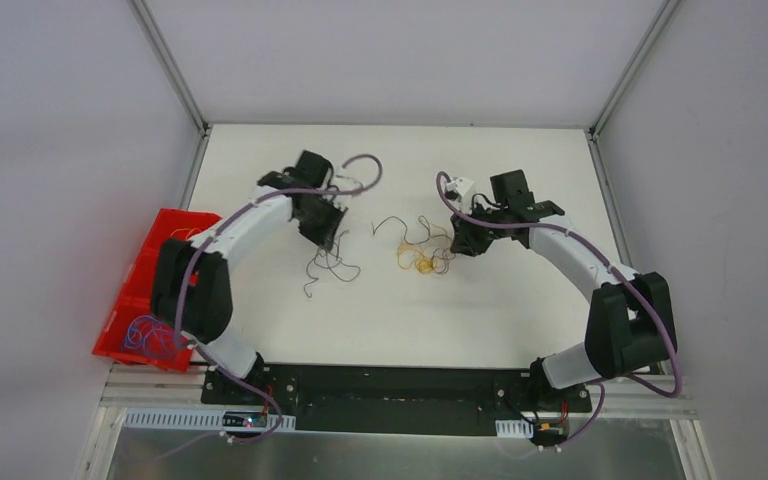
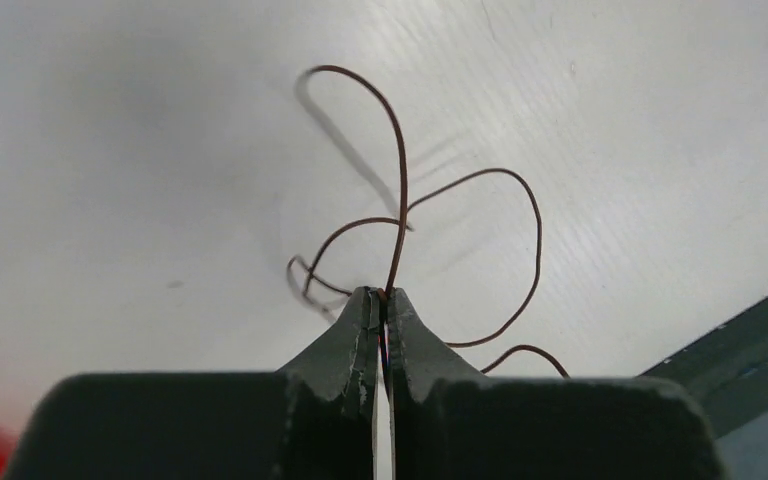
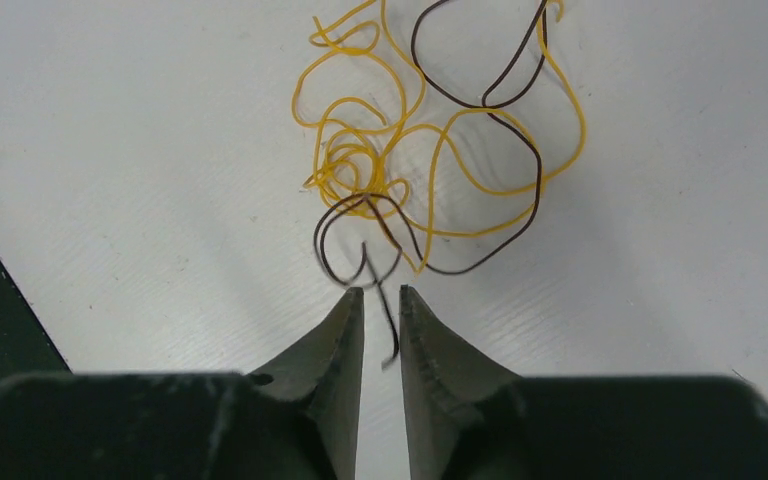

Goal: Untangle the cables

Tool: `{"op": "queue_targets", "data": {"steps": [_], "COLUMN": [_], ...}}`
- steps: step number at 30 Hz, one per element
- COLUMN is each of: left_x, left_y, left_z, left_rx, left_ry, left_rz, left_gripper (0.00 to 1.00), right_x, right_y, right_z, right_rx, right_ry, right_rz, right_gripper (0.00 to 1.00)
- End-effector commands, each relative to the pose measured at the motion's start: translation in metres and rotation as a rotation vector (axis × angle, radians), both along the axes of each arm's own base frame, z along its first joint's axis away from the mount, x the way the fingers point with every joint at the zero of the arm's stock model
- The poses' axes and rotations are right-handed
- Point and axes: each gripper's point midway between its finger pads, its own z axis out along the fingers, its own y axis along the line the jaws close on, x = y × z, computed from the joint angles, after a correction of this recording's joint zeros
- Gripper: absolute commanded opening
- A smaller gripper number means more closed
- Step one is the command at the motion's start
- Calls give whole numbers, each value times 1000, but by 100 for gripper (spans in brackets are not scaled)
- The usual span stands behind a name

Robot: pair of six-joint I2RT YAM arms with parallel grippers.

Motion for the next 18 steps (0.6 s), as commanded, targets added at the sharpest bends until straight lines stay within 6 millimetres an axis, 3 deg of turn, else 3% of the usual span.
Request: {"op": "queue_targets", "data": {"steps": [1,5,7,8,13,18], "left_x": [10,12,14,14,4,-29], "left_y": [28,75,106,121,198,271], "left_z": [117,163,179,186,211,197], "left_rx": [-219,-248,-242,-231,-157,-31], "left_ry": [-147,-211,-241,-258,-329,-298], "left_rz": [40,122,190,222,392,512], "left_gripper": [0,0,0,0,0,0], "right_x": [-4,-7,-7,-8,-11,-15], "right_y": [5,6,6,6,5,3], "right_z": [29,39,44,48,61,67], "right_rx": [58,73,79,83,94,96], "right_ry": [-25,-13,-26,-36,-59,-74], "right_rz": [2,-3,-13,-15,-21,-18], "right_gripper": [27,63,95,99,99,99]}}
